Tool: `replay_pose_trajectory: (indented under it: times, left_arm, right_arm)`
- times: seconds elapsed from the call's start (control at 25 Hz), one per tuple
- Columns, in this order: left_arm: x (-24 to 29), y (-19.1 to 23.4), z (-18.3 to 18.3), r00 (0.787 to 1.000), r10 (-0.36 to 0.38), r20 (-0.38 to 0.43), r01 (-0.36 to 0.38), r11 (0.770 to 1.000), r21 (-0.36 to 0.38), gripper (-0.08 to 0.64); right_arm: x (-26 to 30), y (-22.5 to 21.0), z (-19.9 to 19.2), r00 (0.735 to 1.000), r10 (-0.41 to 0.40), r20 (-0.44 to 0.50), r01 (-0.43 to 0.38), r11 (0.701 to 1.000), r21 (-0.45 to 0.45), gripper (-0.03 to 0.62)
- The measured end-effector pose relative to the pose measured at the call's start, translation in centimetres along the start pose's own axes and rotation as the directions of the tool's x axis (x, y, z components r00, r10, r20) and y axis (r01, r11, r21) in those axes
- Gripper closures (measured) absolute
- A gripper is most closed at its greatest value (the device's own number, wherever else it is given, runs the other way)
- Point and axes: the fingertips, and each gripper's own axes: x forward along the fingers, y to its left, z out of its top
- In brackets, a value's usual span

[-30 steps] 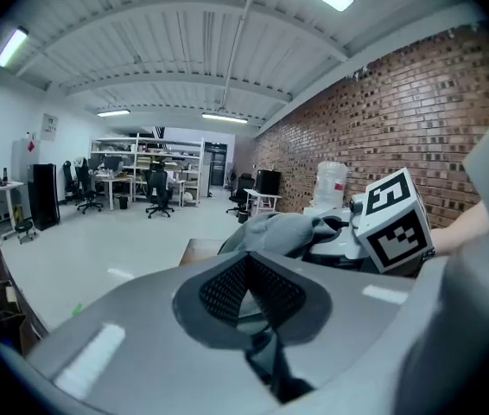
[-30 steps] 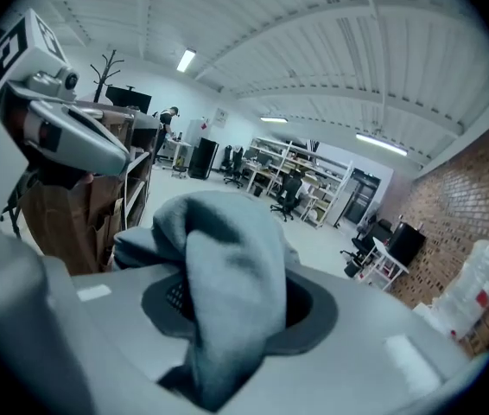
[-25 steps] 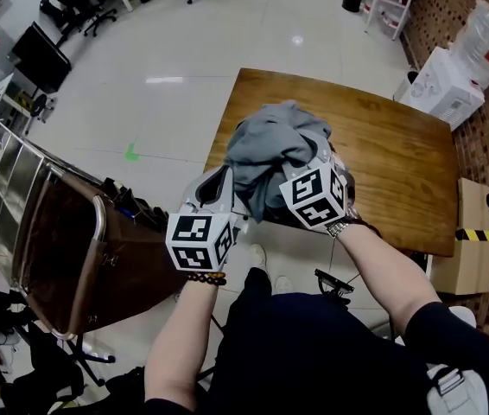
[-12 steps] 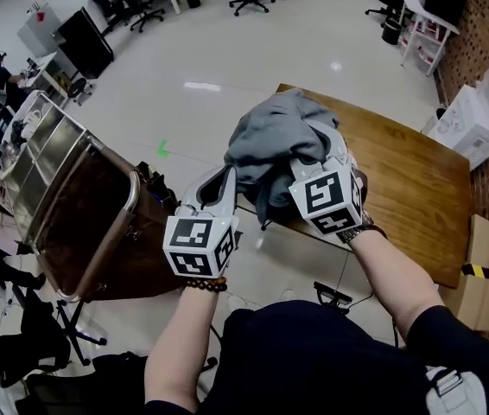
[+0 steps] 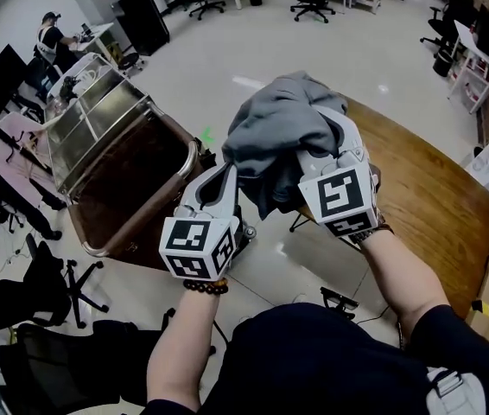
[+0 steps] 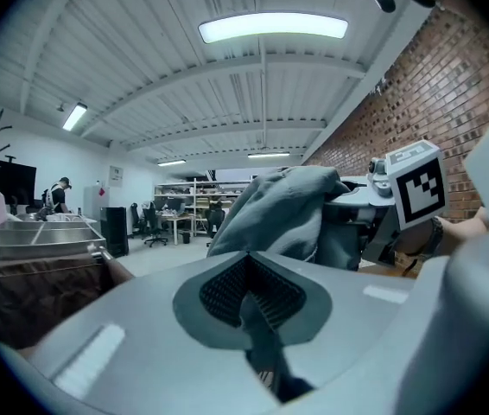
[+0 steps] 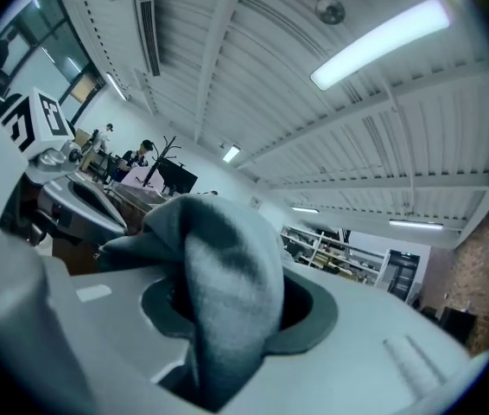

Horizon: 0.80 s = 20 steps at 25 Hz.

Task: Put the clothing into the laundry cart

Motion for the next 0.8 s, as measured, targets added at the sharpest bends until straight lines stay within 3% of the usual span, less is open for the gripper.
replay_pose_trajectory:
  times: [0.44,0.8]
  left_arm:
    - [-11.0,6.0,2.1,0.988,0.149,0.049,-0.15,0.989,0.011,0.558]
    - [-19.9,10.4,4.3,0.972,0.218,0.084,-0.219,0.976,0.013,0.558]
  right_arm:
    - [1.6,9.3,8.4,0.988,0.11,0.108,-0.107,0.994,-0.029,0.439]
    - [2.2,15.9,15.6,0.978,0.142,0.155,-0.135,0.989,-0.056,0.439]
